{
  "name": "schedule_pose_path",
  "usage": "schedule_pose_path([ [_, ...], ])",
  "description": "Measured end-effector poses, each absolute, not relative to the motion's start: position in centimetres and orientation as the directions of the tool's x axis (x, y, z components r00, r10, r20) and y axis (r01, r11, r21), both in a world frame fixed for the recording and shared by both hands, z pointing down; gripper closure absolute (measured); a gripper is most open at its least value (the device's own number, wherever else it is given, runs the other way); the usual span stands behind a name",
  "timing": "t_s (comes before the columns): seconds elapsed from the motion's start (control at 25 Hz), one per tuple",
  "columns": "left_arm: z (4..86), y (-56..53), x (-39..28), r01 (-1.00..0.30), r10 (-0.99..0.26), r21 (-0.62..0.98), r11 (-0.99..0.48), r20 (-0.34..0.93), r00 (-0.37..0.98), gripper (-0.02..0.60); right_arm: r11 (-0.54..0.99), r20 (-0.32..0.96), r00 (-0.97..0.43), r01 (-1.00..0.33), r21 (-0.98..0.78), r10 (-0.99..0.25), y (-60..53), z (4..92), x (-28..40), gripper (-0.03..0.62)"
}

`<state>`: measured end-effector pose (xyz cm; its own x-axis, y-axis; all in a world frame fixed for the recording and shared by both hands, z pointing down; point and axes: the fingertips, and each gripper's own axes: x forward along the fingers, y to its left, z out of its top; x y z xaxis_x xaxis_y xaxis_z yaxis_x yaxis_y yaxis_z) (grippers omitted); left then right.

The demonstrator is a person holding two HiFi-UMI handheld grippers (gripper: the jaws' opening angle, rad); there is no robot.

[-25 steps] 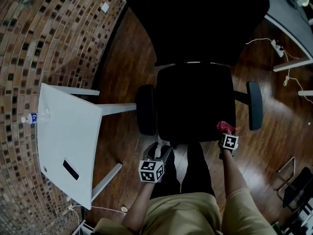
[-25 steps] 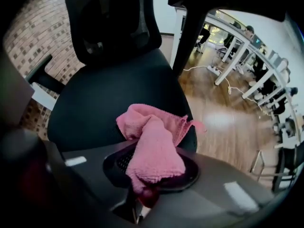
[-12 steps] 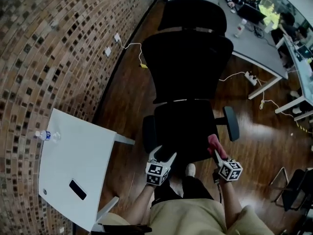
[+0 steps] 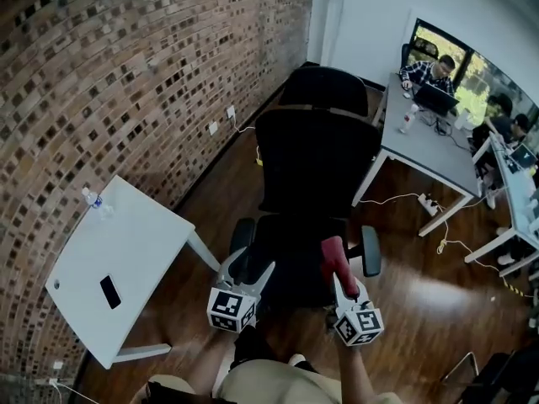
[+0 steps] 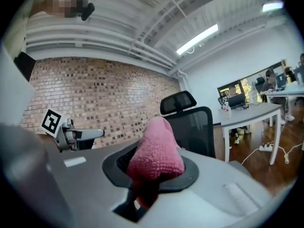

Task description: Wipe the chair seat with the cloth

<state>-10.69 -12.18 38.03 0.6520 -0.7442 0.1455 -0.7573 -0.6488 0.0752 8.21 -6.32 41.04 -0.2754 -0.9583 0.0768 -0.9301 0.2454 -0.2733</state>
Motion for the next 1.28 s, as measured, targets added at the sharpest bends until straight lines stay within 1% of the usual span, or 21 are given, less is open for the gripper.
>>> schedule_pose_path([
  [0.08, 36.7, -9.4, -9.7, -0.775, -0.767, 0.093, -0.625, 0.113, 0.632, 0.313, 0.300, 0.037, -0.316, -0.925, -0.233, -0.948, -4.6, 38.9, 8.6, 0.526],
  [0.2, 34.7, -5.2, -9.1, -0.791, -0.784, 0.100, -0.604, 0.105, 0.612, 0.313, 0.346, 0.021, -0.355, -0.921, -0.179, -0.935, -2.3, 35.7, 9.6, 0.526],
  [0.32, 32.4, -1.5, -9.6, -0.804, -0.797, 0.059, -0.592, 0.101, 0.595, 0.312, 0.310, 0.019, -0.318, -0.934, -0.179, -0.948, 1.0, 32.6, 10.7, 0.526],
  [0.4, 30.4, 0.1, -9.8, -0.808, -0.805, 0.030, -0.588, 0.070, 0.589, 0.313, 0.265, 0.010, -0.272, -0.944, -0.196, -0.962, 3.4, 31.5, 11.2, 0.526],
  [0.48, 28.3, 1.5, -9.5, -0.794, -0.794, 0.037, -0.606, 0.022, 0.607, 0.311, 0.258, -0.032, -0.257, -0.949, -0.182, -0.966, 5.8, 30.7, 10.9, 0.525],
  [0.6, 26.1, 2.7, -9.3, -0.759, -0.760, 0.046, -0.650, -0.037, 0.649, 0.310, 0.259, -0.117, -0.248, -0.961, -0.094, -0.962, 8.0, 29.5, 9.0, 0.526],
  [0.76, 26.1, 2.9, -12.7, -0.771, -0.771, 0.012, -0.637, -0.045, 0.636, 0.310, 0.236, -0.075, -0.228, -0.964, -0.121, -0.971, 7.2, 29.6, 4.9, 0.526],
  [0.88, 26.7, 2.4, -15.6, -0.804, -0.804, 0.001, -0.594, -0.025, 0.594, 0.310, 0.242, -0.061, -0.238, -0.967, -0.077, -0.969, 6.3, 28.5, 1.9, 0.526],
  [0.96, 26.7, 1.9, -17.1, -0.826, -0.827, -0.035, -0.562, -0.014, 0.563, 0.310, 0.237, -0.049, -0.235, -0.971, -0.041, -0.971, 5.8, 27.7, 0.4, 0.526],
  [1.04, 25.8, 1.6, -18.6, -0.842, -0.842, -0.063, -0.536, -0.030, 0.538, 0.310, 0.234, -0.034, -0.233, -0.972, -0.033, -0.972, 5.4, 27.4, -1.0, 0.526],
  [1.28, 25.7, 1.1, -20.5, -0.841, -0.839, -0.022, -0.540, -0.061, 0.541, 0.310, 0.204, -0.013, -0.204, -0.979, -0.026, -0.979, 5.1, 27.6, -2.3, 0.526],
])
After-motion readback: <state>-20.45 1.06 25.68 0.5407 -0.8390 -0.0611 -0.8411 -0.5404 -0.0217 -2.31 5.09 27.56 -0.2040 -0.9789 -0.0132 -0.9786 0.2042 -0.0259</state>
